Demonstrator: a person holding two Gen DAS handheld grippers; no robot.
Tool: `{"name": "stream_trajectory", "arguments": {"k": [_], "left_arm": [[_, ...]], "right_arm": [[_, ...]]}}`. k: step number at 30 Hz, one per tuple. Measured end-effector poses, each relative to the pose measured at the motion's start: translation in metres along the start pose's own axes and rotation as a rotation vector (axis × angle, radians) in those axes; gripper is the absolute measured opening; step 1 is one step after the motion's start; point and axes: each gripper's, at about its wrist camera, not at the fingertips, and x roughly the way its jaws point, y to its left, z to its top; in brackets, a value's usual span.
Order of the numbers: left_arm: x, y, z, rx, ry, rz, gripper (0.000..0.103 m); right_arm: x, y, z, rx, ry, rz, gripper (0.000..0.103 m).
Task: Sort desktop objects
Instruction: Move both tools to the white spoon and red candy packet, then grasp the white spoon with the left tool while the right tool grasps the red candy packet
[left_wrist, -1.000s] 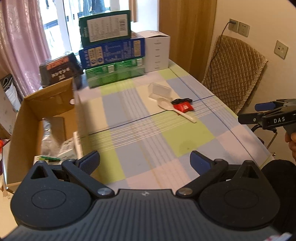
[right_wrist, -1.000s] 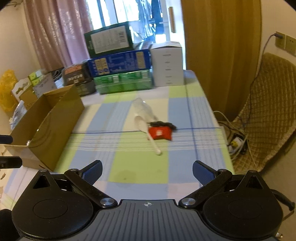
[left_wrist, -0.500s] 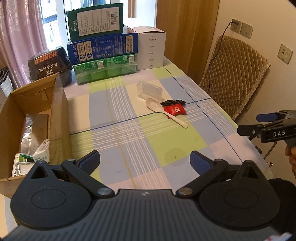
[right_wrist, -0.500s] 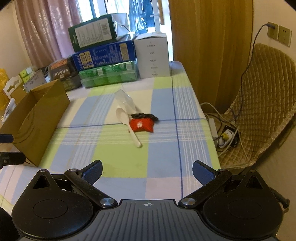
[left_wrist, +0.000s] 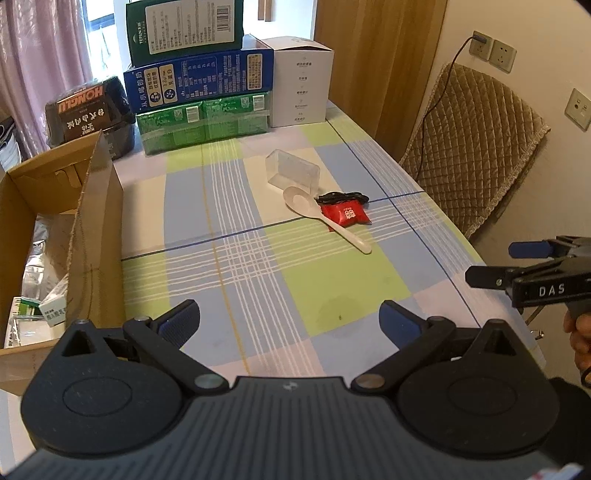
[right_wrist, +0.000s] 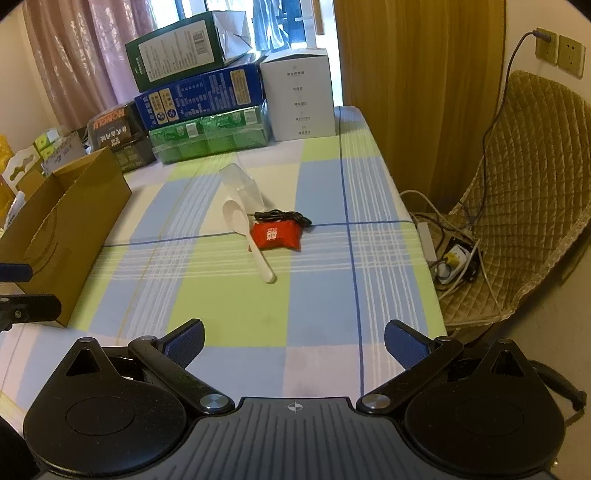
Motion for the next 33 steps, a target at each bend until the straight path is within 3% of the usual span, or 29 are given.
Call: {"name": "stream_trajectory", "arguments": {"k": [9,17,23,31,33], "left_arm": [[0.033,-0.009,0.013,-0.024,0.018,0.008,0.101],[0.087,-0.026,0.032,-0.03,0.023,-0.006,0.091],[0.138,-0.034,0.046,-0.045,0.034,-0.019,0.076],[0.199,-0.041,0.05,-0.101,0.057,-0.114,0.04],[0.209,-0.043,0.052,-0.11,0.055,-0.128,0.037]], "right_arm": [[0.021,-0.011,0.004,-0.005,0.013,-0.012,0.101],[0.057,-0.022,0.017,-0.055,0.018,-0.039,0.096],[0.09,-0.037,0.029,-0.042,0.025,-0.035,0.073],[0.116,-0.053,0.035,-0.002,0.017,-0.072,0.072],[0.121,-0.056,0.034,0.008,0.02,-0.078,0.072]]}}
